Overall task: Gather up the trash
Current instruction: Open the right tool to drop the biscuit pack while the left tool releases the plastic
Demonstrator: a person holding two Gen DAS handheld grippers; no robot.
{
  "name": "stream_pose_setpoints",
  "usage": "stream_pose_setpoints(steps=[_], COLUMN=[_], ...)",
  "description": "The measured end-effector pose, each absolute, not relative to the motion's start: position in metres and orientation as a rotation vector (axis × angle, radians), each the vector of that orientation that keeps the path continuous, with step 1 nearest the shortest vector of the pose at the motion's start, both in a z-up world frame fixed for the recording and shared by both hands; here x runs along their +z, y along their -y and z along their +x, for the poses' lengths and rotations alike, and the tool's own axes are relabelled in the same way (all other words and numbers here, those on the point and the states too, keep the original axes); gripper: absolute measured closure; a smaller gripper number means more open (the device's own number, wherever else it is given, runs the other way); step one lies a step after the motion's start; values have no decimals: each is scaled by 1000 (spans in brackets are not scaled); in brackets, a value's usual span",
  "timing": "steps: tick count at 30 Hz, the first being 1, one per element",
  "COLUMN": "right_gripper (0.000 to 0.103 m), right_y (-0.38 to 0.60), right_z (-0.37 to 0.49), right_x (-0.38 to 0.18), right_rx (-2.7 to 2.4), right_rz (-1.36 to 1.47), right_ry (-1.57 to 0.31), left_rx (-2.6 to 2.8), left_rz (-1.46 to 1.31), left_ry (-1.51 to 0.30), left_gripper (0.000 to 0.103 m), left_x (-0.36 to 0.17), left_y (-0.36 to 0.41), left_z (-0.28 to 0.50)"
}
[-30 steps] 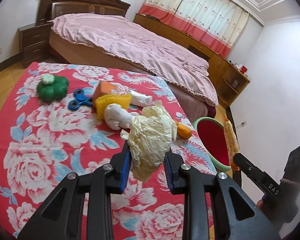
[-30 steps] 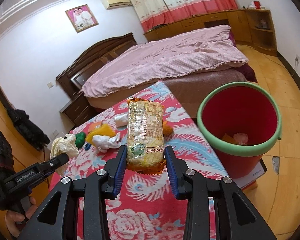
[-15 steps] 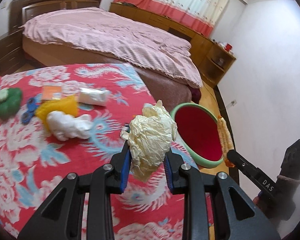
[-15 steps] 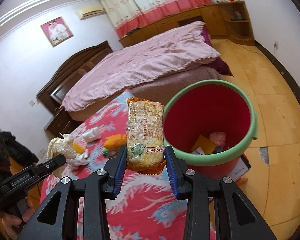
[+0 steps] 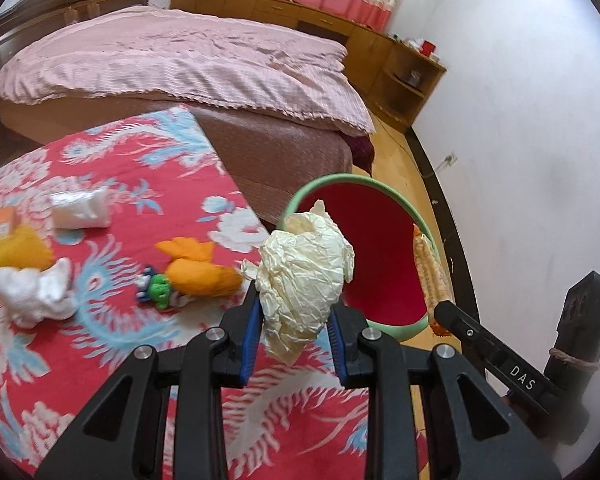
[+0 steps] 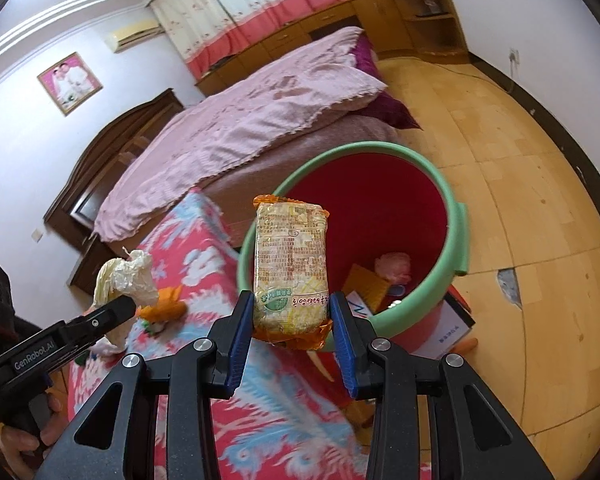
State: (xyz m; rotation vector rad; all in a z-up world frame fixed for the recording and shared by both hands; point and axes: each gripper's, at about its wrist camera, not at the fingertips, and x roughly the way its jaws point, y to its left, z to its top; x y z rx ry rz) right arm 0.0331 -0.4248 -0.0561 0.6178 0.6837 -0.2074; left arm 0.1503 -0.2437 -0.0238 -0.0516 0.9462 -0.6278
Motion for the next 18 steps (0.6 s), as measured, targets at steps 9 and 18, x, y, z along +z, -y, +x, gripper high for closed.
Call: stream_pose_setpoints(steps=[9,18], right_gripper=[64,62], right_y=[448,460], right_z=[36,37], right_x=[-72,-79], right_rx=[-258,-300], right_rz=[644,649], right_ry=[-701,-701], left_rx=[-670,-689], left_rz=[-4,21], left_ry=[-983,-993], left_gripper=[73,73], left_x=[-40,-48], left_y=[282,303], left_z=[159,163])
